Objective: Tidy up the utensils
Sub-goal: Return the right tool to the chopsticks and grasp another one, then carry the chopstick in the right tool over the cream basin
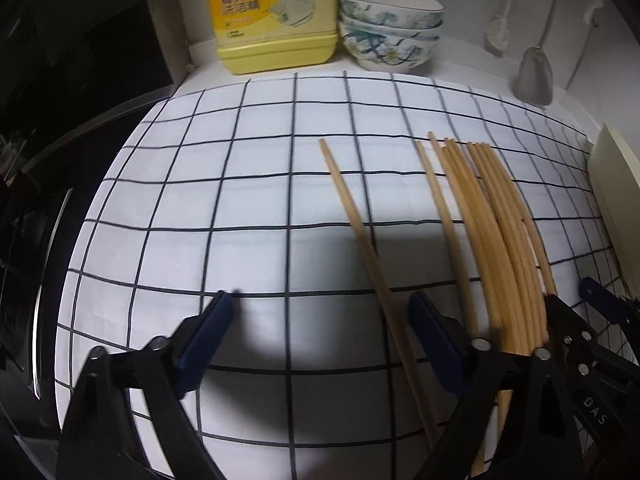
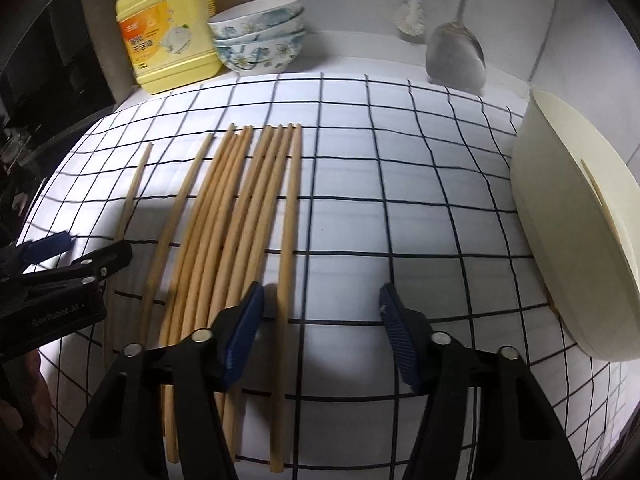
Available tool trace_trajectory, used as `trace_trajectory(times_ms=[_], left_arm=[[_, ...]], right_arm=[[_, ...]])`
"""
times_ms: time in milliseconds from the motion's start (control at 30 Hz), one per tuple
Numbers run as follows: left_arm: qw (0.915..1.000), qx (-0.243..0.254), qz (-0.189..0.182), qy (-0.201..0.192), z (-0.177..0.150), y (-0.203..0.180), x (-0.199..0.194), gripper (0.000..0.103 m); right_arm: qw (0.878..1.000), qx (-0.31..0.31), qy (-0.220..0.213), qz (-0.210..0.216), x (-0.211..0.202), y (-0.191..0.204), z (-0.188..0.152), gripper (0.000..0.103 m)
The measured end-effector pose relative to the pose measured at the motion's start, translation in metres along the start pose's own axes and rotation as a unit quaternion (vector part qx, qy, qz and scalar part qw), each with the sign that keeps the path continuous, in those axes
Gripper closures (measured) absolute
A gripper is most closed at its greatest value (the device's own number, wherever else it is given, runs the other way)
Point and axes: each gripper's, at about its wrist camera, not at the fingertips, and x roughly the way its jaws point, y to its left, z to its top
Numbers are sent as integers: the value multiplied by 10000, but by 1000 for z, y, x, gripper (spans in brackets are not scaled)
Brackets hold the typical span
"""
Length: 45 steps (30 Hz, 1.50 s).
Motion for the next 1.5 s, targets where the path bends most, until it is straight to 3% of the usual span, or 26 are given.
trace_trajectory(times_ms=[33, 67, 167, 233, 300, 467, 667, 1000, 1200, 1500], left_arm=[[10000, 79, 14, -38, 0, -4, -2, 30], [9999, 126, -50, -58, -1, -6, -4, 41], [9996, 213, -171, -53, 1, -11, -6, 60], [9993, 277, -228, -58, 1, -12, -7, 73], [9992, 303, -268, -51, 1, -12, -8, 89], [9985, 329, -436, 5, 1, -7, -9, 96], [9967, 440, -666, 154, -1, -6, -15, 96], [9906, 795, -1100, -187, 14, -22, -64, 96], [9798, 1117, -1601, -430, 34, -66, -96, 96], [9567, 1603, -2338, -658, 70, -197, -118, 96]], right_arm=[[10000, -58, -14, 29, 0, 2, 0, 57], [9999, -86, -20, 68, 0, 4, 0, 59], [9998, -166, -29, 124, -1, 8, 0, 73], [9997, -229, -28, 95, -1, 11, 0, 96], [9997, -205, -20, 116, -1, 11, 0, 96], [9996, 70, 23, 284, -3, 3, -3, 97], [9982, 428, -29, 409, -16, -6, -6, 97], [9941, 877, -504, 403, -75, -28, 3, 97], [9884, 1224, -884, 187, -123, -65, 6, 97], [9777, 1759, -1132, -181, -155, -174, 6, 97]])
